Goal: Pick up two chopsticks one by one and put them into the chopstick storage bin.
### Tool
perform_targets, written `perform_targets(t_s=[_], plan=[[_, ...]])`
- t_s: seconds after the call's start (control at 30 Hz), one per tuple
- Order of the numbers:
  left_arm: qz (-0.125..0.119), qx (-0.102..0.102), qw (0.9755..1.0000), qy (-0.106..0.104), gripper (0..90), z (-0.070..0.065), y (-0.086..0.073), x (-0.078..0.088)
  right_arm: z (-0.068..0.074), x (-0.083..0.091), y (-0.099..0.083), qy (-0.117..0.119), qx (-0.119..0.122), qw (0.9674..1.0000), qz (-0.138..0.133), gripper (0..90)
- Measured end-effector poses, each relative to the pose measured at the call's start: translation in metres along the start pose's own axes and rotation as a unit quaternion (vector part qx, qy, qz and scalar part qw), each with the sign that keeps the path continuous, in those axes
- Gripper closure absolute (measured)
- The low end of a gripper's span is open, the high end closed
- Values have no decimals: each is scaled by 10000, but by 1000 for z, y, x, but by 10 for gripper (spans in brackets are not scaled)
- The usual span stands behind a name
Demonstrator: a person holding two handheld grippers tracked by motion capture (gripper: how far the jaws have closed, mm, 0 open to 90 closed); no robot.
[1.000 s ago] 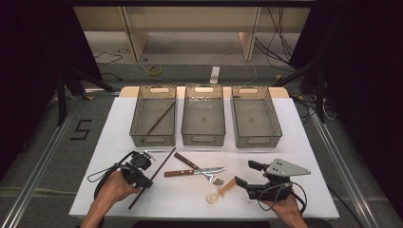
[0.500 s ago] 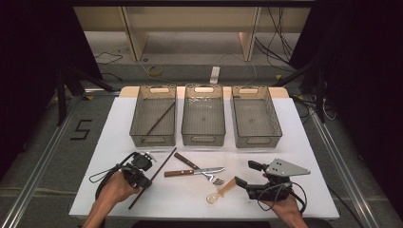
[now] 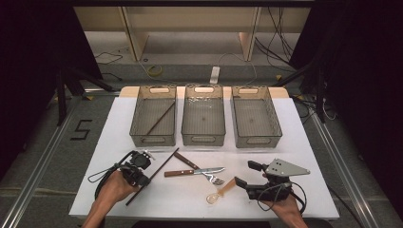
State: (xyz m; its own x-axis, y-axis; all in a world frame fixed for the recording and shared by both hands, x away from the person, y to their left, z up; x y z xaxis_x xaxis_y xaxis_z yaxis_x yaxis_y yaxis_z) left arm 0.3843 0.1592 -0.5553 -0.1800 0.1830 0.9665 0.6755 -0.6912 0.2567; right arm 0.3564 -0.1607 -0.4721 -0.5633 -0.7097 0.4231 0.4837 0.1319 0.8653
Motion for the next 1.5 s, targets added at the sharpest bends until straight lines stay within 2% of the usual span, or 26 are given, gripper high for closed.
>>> perform_targets(t_s=[0.03,0.33,0.47,0.7,0.97,1.23,1.5], plan=[[-74,45,10000,10,839,0,1,1,0,0,0,8,-3,10000,-4,254],[-346,-18,9994,44,840,5,7,17,0,0,0,13,-6,10000,-3,254],[-590,-42,9982,22,840,4,13,25,0,0,0,13,-6,10000,-7,254],[-1038,-7,9946,25,840,5,23,37,0,0,0,14,-8,10000,-8,254],[-1259,47,9920,-80,840,9,30,46,0,0,0,11,-12,10000,8,253],[-1569,54,9875,-109,840,17,55,58,0,0,-1,16,-14,10000,5,253],[-1862,143,9824,-84,840,32,77,72,-1,-1,-1,7,-49,10000,-2,253]])
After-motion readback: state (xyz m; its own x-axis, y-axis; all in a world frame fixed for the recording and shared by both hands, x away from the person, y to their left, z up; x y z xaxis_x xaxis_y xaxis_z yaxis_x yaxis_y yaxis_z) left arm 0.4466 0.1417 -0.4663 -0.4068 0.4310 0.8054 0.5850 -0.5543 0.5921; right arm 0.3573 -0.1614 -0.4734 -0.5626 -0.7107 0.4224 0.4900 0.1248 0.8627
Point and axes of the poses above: each handheld gripper's, and its own axes: x roughly backward along the jaws, y roughly out of its top, z roughly to its left, the point moved 10 cm from there along -x, roughly forward along the jaws, and after that the axes turned 10 degrees about -x, right-handed, at the moved point
